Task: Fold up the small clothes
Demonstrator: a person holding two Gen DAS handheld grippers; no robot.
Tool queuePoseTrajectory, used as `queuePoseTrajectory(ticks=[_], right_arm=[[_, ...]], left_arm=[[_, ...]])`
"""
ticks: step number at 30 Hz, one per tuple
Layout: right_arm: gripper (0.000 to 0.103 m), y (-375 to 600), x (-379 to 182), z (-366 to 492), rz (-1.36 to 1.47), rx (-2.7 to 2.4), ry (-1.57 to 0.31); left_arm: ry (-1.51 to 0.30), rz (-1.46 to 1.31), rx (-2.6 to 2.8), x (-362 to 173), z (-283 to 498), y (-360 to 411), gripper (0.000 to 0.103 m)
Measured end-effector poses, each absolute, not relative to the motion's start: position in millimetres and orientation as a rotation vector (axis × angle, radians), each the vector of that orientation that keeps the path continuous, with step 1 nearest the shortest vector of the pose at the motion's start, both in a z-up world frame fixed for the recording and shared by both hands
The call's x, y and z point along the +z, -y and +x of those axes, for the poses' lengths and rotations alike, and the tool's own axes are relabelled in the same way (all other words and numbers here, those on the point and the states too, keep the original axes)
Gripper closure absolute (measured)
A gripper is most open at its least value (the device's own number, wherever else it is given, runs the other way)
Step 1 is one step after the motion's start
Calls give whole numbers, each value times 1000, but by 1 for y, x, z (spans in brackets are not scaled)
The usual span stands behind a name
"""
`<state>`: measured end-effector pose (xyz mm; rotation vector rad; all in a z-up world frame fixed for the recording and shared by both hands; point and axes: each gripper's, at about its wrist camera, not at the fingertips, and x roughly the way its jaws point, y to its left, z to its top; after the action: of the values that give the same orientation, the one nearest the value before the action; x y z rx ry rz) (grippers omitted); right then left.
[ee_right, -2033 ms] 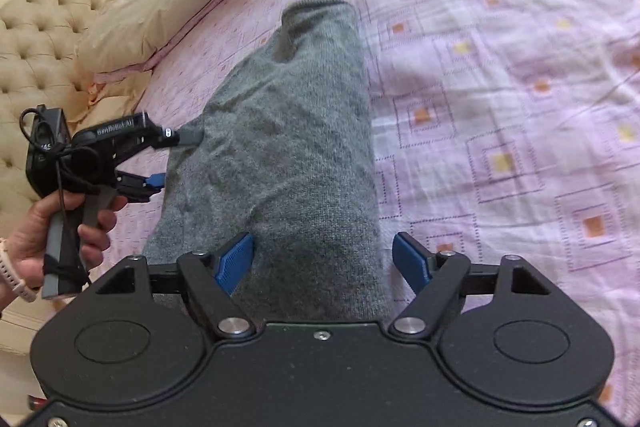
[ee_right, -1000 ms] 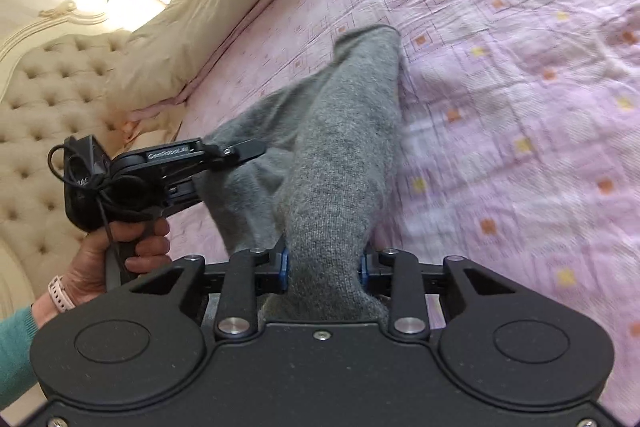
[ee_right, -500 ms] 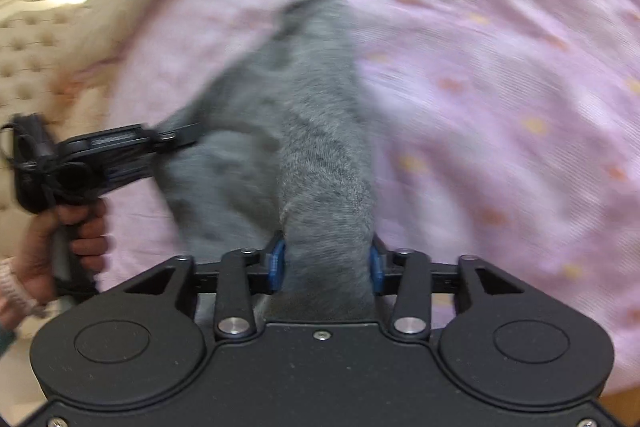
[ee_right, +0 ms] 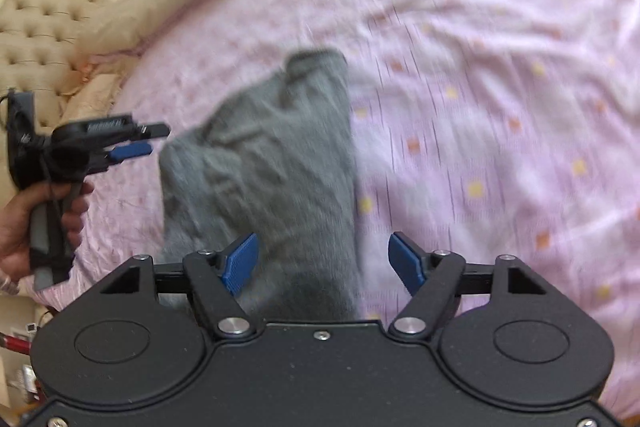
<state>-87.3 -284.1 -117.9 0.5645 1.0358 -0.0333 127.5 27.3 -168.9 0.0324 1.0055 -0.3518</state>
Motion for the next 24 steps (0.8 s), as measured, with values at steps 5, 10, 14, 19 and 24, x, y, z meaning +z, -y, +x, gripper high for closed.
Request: queuePoseTrajectory(ticks=[5,10,14,19,24], right_arm=[[28,279,-110,-70,460,-20,-974],[27,280,-115,-49,416,-26,-972],[26,282,-119,-31,394,-36,-976],[22,283,-126,-1,330,-46,-992],[21,284,-139,37,287,-56,-1018]], left_arm=[[-958,114,-460,-154,72,-5,50],[-978,210,-594,-177,27,23,50],[-1020,289,-596,-207,15,24,50],[-1095,239,-496,-228,27,-3,37],[-1167,140,-475,-232,42,-14,34]])
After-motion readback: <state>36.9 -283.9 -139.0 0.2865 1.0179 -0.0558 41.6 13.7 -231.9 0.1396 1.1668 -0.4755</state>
